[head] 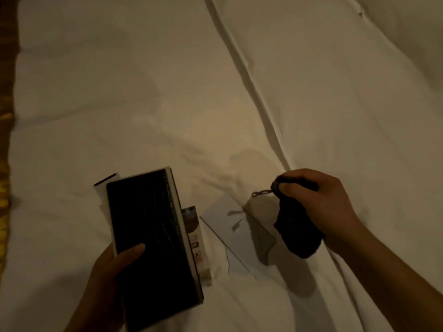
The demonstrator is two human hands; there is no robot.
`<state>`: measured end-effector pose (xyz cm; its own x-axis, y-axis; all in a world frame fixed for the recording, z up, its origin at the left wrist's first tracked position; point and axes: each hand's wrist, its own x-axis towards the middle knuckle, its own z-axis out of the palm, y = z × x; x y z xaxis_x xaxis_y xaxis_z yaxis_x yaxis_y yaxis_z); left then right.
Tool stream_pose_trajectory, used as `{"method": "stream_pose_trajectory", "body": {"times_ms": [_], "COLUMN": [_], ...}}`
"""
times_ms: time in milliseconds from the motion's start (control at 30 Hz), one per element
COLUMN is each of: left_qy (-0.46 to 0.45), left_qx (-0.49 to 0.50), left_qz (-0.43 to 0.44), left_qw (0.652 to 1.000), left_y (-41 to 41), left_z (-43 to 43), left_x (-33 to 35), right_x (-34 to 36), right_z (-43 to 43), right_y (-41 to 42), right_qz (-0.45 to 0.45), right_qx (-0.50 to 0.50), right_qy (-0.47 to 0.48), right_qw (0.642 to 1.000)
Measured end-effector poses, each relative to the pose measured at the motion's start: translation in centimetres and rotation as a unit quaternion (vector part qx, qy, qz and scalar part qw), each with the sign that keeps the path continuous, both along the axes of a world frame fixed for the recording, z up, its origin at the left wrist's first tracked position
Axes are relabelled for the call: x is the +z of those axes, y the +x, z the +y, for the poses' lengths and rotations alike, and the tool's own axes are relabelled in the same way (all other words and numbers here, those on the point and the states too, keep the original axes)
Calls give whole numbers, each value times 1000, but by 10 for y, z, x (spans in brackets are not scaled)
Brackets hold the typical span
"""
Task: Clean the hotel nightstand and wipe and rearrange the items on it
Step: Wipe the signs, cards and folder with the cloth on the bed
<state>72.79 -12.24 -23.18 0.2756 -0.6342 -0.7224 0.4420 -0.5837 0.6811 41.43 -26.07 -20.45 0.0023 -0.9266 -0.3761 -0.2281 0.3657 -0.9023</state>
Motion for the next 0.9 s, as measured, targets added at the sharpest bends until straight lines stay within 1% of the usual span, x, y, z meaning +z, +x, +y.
{"method": "stream_pose_trajectory", "body": {"times_ms": [67, 200, 333, 467, 667, 767, 833, 900], "left_qy": [7, 3, -13, -27, -51, -46, -41, -46], "left_qx": [7, 5, 2, -43, -87, -118, -150, -194], "left_qz": [-7, -28, -61, -88, -70, -58, -48, -58], "left_qw": [1000, 1000, 998, 995, 992, 990, 987, 978], "left_y": [1, -13, -38, -75, -136, -163, -181, -196], "left_z": [4, 2, -13, -29, -42, -43, -42, -42], "left_x": [0, 6, 17, 30, 38, 38, 38, 36], "right_x": [-1, 1, 11, 24, 39, 42, 44, 43], "right_z": [8, 21, 28, 34, 59, 75, 91, 110], "right_y": [-4, -13, -29, -50, -99, -124, -140, -156], "right_qz": [9, 25, 12, 5, 36, 48, 60, 72], "right_qx": [11, -1, -30, -25, -13, -41, -71, -109], "right_qy": [18, 39, 35, 6, -26, -29, -31, -30], "right_qw": [1000, 999, 999, 1000, 999, 998, 995, 991]}}
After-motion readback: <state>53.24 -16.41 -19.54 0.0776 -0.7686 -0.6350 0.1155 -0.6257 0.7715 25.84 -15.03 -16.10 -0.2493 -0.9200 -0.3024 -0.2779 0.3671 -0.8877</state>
